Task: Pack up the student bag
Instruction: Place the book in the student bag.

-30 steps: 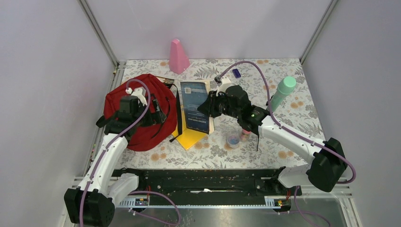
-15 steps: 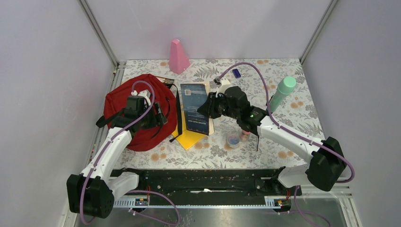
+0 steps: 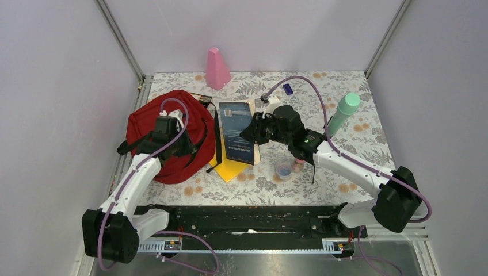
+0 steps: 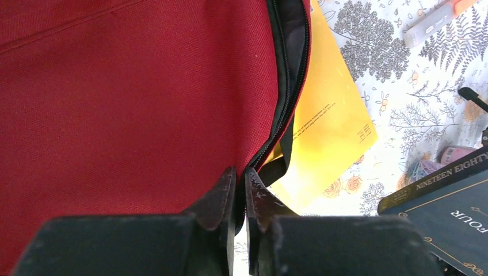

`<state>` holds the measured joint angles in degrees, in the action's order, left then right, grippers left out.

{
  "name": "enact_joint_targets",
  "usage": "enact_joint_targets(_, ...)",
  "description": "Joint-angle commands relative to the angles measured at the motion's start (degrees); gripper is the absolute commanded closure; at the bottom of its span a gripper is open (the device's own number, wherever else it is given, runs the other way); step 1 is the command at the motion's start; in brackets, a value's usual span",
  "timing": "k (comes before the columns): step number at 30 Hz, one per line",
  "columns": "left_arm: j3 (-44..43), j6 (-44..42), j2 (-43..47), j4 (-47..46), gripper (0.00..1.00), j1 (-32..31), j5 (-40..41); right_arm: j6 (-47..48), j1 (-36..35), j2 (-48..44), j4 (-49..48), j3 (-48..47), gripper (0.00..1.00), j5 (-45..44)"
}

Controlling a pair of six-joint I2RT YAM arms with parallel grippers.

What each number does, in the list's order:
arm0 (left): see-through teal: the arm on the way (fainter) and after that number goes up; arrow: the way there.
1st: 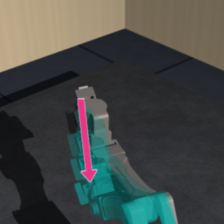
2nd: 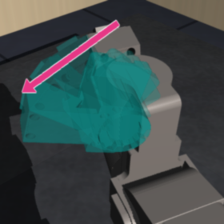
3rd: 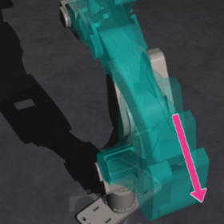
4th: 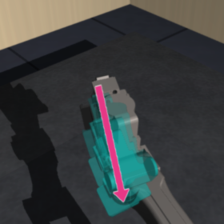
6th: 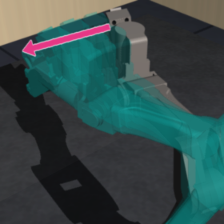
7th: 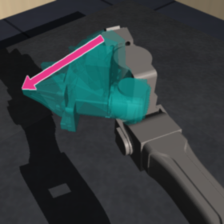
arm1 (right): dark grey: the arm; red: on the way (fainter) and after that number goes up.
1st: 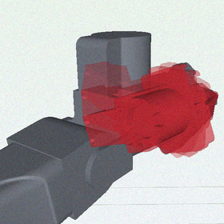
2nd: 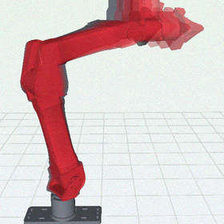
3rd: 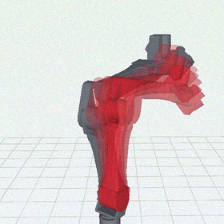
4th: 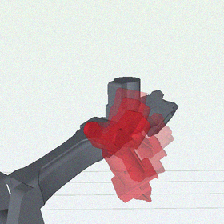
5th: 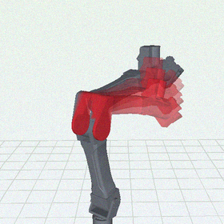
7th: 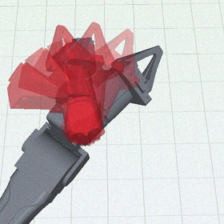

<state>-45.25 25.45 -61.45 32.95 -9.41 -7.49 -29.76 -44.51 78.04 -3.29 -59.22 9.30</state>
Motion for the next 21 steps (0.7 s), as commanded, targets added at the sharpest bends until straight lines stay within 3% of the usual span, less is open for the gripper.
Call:
enact_joint_targets(1,-2.08,-0.75,3.32,-2.01,1.00,-0.07,0.31,-1.58,0.39,-1.51,-7.38,-1.33,1.00,2.56)
enact_joint_targets(11,-9.71,-9.86,6.17,-4.60,1.00,-0.08,-0.74,-10.73,0.29,1.58,-6.38,-2.09,1.00,8.52)
enact_joint_targets(21,-15.86,-18.85,5.96,-12.43,1.00,-0.07,-2.24,-32.40,-3.21,6.66,-11.72,-0.55,1.00,10.40)
